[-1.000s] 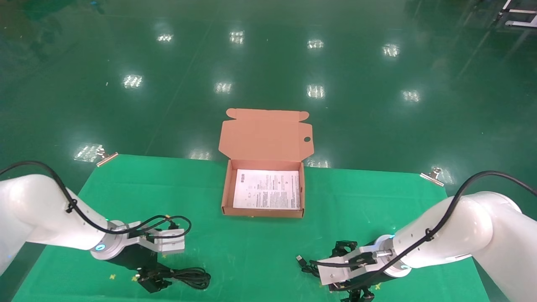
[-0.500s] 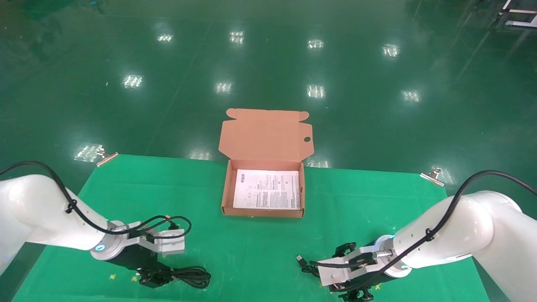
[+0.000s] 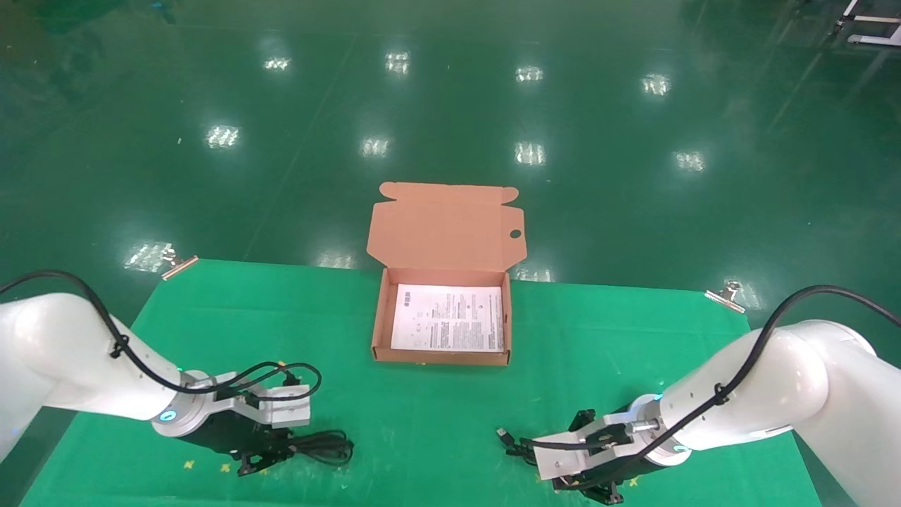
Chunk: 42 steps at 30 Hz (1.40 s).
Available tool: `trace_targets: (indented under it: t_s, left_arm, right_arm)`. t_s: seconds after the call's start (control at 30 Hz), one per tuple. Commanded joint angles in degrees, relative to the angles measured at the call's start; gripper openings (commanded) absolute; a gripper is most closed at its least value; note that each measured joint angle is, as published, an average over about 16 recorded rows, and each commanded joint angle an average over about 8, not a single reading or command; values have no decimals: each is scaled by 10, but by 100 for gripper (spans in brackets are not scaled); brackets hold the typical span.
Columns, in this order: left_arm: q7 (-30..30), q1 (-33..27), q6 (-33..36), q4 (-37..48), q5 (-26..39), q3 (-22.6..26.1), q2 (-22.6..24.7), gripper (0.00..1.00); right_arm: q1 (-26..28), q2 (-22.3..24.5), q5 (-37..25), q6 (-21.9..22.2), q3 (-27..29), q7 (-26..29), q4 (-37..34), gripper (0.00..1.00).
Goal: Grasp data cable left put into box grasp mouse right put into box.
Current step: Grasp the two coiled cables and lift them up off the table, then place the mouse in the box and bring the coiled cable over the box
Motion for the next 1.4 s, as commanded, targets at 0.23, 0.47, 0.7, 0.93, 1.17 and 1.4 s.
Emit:
trace_targets:
  t_s: [0.23, 0.47, 0.7, 0.93, 1.17, 1.4]
  left_arm:
    - [0, 0, 0, 0, 0, 0, 0, 0]
    - [0, 0, 0, -1, 0, 0, -1, 0]
    - [6, -12, 3, -26, -2, -4, -17, 0]
    - [-6, -38, -1, -106, 1, -14, -52, 0]
    - [-55, -62, -25, -206, 25, -21, -68, 0]
    - [-104, -85, -59, -284, 59, -30, -68, 0]
  right_arm:
    - [0, 0, 0, 0, 0, 0, 0, 0]
    - [0, 0, 0, 0, 0, 0, 1, 0]
    - [26, 27, 4, 4, 19, 29, 23, 0]
    - [84, 93, -8, 33, 62, 93, 103, 0]
    - [147, 75, -20, 82, 90, 92, 120, 0]
    - [213, -14, 8, 143, 111, 15, 32, 0]
